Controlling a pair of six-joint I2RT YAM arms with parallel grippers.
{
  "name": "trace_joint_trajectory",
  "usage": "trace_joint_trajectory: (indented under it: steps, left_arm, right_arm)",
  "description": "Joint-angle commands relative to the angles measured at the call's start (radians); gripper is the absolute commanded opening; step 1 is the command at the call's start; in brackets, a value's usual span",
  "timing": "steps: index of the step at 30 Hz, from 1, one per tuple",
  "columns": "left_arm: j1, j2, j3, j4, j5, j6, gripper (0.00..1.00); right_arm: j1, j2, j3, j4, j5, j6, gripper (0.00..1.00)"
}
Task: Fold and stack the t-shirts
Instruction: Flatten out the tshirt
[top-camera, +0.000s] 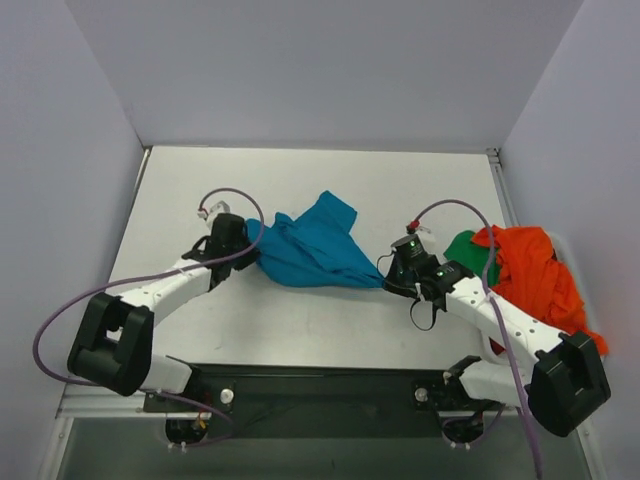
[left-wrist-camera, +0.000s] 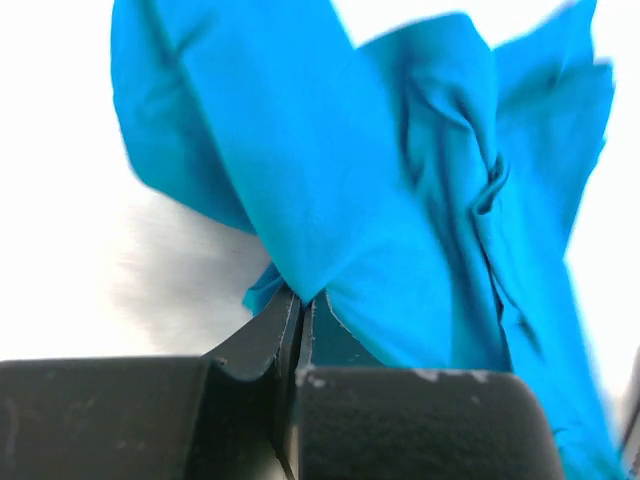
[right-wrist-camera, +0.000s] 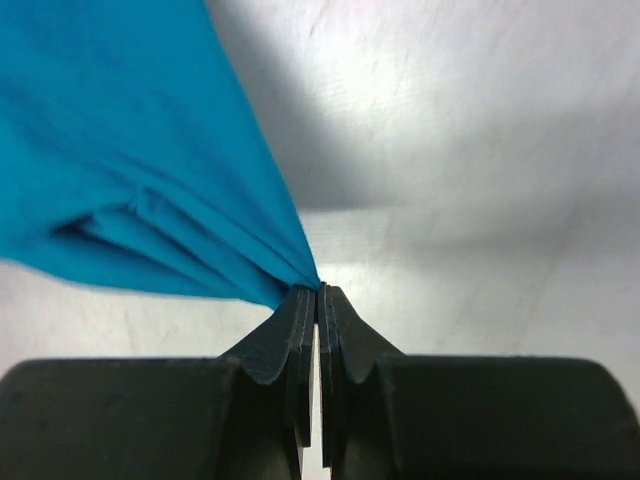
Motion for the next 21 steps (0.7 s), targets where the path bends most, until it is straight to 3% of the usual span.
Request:
trace_joint_trajectory:
  steps: [1, 5, 6, 8, 12, 17, 21]
  left_arm:
    - [0.050, -0.139, 0.002, -0.104, -0.066, 0.033, 0.00]
    - [0.071, -0.186, 0.008, -0.136, -0.068, 0.057, 0.00]
    - [0.071, -0.186, 0.013, -0.145, -0.054, 0.068, 0.11]
    - [0.068, -0.196, 0.023, -0.182, -0.047, 0.073, 0.15]
    - [0.053, -0.302, -0.027, -0.198, -0.042, 0.080, 0.44]
    - [-0.007, -0.382, -0.041, -0.250, -0.056, 0.112, 0.53]
    - [-0.087, -0.372, -0.047, -0.239, -0.022, 0.113, 0.51]
  right_arm:
    - [0.086, -0.075, -0.097, 0.090, -0.050, 0.129, 0.00]
    - [0.303, -0.041, -0.171, 0.259, -0.018, 0.290, 0.00]
    - [0.340, -0.017, -0.177, 0.302, -0.010, 0.304, 0.02]
    - [0.440, 0.079, -0.156, 0.336, 0.041, 0.322, 0.07]
    - [0.526, 0.184, -0.105, 0.334, 0.088, 0.298, 0.21]
    - [0.552, 0.152, -0.067, 0.279, 0.153, 0.247, 0.43]
    - [0.549, 0.071, -0.038, 0.181, 0.226, 0.203, 0.48]
